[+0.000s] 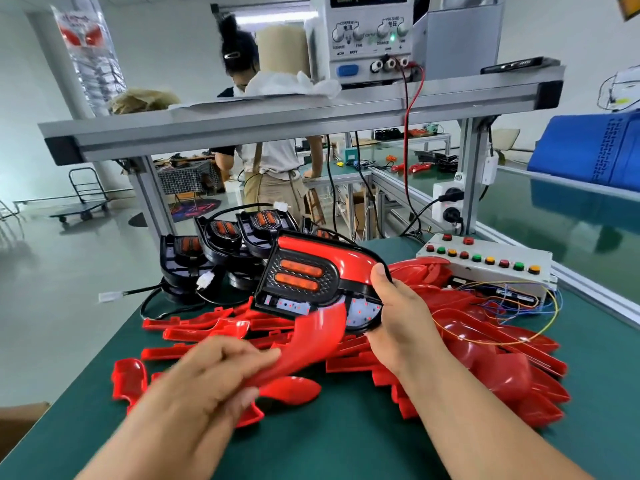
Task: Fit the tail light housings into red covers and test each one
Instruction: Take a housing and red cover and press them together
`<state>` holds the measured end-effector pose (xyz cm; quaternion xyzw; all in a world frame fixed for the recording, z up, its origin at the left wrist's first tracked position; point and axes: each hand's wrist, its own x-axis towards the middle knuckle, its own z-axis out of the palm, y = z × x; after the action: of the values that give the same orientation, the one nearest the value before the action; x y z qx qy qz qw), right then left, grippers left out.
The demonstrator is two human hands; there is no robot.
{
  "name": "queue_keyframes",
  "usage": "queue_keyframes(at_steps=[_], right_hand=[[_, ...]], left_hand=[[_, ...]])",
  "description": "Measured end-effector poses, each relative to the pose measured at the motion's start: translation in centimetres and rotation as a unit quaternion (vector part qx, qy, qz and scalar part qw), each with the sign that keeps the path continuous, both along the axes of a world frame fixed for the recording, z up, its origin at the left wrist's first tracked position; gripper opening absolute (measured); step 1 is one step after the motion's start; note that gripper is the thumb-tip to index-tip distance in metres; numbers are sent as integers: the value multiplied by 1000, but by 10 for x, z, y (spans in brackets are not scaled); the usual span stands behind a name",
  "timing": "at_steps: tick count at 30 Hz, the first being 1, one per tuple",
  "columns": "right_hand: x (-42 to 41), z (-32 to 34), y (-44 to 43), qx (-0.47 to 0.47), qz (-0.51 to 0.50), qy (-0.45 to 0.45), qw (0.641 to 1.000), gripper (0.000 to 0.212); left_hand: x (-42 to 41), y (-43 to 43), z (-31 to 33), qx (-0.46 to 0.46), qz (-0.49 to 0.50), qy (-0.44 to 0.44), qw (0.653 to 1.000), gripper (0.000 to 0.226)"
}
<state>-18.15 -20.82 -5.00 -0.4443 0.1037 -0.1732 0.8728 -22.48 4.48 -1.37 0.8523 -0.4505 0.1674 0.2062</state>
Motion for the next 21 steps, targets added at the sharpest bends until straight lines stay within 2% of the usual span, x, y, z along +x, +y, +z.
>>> queue_keyframes(at_steps=[3, 5, 8, 12, 21], right_hand=[[-1, 0, 1, 11, 15, 3, 1000, 30], [-2, 0, 4, 16, 33, -7, 999, 35], [-5, 2, 6, 34, 50, -24, 998, 42], [-5, 3, 5, 22, 49, -16, 998, 37], [-6, 3, 8, 20, 54, -21, 998, 26]], left_hand=[[19, 0, 28, -16, -1, -56, 998, 36], [35, -5, 34, -6, -2, -61, 998, 32], [52, -15, 32, 35, -19, -44, 998, 38], [65, -20, 33, 70, -59, -19, 996, 37], [73, -27, 19, 64, -48, 0, 997, 39]])
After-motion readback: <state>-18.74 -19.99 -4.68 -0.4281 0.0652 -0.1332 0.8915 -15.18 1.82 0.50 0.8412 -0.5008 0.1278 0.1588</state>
